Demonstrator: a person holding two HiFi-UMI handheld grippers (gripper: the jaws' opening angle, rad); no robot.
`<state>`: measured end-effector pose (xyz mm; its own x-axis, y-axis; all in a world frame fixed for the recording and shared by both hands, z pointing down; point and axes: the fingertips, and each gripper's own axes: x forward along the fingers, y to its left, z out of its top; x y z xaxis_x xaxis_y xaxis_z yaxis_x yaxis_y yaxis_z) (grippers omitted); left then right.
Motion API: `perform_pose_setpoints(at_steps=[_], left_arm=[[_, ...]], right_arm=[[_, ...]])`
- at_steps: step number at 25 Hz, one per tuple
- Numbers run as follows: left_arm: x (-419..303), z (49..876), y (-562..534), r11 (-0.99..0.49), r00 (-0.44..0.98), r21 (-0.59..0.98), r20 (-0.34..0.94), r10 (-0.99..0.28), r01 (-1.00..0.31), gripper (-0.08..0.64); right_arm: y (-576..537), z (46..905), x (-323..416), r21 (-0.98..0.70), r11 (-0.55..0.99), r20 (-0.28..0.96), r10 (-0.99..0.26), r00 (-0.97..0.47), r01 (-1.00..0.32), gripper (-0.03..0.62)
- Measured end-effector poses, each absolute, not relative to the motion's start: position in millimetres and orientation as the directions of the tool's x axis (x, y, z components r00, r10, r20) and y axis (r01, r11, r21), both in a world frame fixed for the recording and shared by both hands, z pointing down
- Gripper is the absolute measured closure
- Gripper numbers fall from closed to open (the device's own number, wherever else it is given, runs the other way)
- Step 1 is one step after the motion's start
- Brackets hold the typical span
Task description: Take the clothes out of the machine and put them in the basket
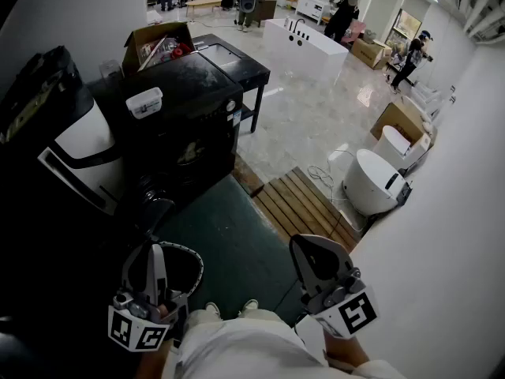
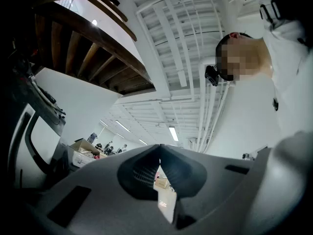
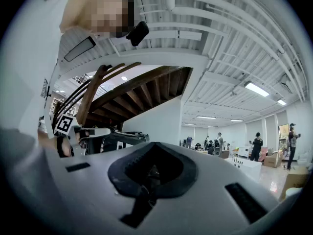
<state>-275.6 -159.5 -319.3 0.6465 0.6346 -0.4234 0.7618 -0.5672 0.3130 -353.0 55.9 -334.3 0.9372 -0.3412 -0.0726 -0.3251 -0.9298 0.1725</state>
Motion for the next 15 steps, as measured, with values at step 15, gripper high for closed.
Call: perform_pose_setpoints(at_steps=[15], left_arm=[[-269.1, -310.2, -165.2, -0.566, 0.659, 0.338, -0.412, 0.629, 0.752, 0.546]], right_arm=[[34.8, -326.3, -343.5, 0.178, -0.899, -0.044, -0.414, 0.909, -0.401, 0.578]])
